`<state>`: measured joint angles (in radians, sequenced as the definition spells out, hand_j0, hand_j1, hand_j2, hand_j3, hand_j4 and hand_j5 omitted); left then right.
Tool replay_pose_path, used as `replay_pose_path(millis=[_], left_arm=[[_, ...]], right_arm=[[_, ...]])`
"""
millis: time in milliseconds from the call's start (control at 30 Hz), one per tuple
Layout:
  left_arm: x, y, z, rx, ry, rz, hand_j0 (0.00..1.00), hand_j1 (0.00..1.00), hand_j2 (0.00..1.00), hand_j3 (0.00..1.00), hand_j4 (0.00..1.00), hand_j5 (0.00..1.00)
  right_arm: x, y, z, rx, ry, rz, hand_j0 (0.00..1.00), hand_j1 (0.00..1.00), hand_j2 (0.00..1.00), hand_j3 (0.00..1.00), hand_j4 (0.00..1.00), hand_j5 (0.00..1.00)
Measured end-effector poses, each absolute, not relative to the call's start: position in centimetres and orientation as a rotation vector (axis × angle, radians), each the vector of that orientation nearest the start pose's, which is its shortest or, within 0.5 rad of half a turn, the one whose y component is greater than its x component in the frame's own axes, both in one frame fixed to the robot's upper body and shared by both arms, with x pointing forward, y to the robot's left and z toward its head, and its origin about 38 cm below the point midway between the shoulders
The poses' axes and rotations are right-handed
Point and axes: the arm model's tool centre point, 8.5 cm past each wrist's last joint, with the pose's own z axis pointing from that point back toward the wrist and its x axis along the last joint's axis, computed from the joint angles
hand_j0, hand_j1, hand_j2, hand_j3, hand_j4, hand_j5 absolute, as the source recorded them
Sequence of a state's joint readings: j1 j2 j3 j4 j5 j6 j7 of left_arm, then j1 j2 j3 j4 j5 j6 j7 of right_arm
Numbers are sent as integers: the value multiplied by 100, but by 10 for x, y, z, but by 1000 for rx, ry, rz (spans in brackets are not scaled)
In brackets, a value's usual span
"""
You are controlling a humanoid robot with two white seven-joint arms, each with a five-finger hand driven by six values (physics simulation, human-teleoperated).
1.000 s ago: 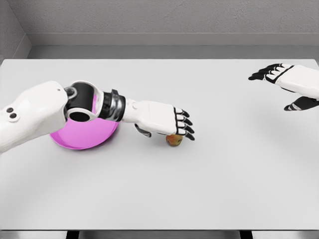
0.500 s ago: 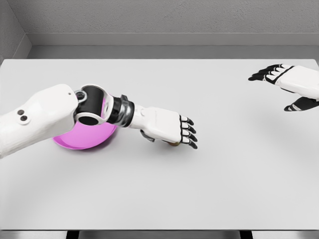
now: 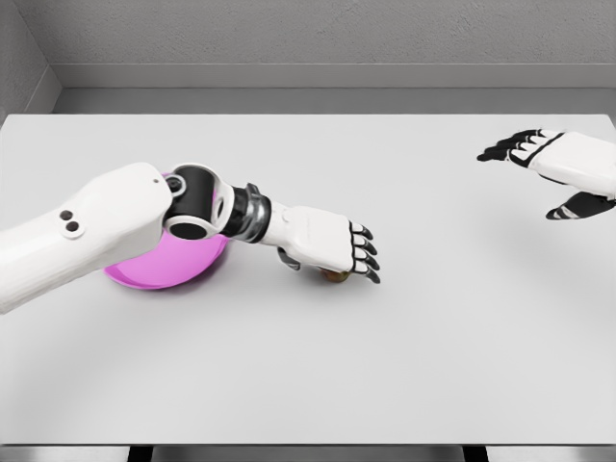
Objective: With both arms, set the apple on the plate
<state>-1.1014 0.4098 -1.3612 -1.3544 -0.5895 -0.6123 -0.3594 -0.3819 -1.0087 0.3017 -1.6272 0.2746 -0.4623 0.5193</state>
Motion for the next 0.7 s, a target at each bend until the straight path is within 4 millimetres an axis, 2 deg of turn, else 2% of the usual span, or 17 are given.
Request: replay_pose_path(millis=[100, 500, 633, 700], left_arm=[[423, 57, 174, -148, 1428, 2760, 82, 82, 82, 82, 82, 82], [423, 56, 166, -164, 1369, 2768, 79, 79, 79, 79, 79, 79], [424, 58, 165, -175, 1358, 2771, 74, 74, 74, 74, 74, 74], [425, 58, 165, -181, 1352, 2771, 68, 68, 68, 68, 68, 68]], right_arm=[[394, -374, 261, -554, -1389, 1876, 100, 100, 100, 100, 100, 100], [394, -374, 261, -552, -1388, 1875, 100, 100, 100, 100, 100, 100], [394, -374, 261, -552, -1388, 1875, 100, 100, 100, 100, 100, 100], [394, -374, 261, -552, -1388, 1875, 100, 100, 100, 100, 100, 100]])
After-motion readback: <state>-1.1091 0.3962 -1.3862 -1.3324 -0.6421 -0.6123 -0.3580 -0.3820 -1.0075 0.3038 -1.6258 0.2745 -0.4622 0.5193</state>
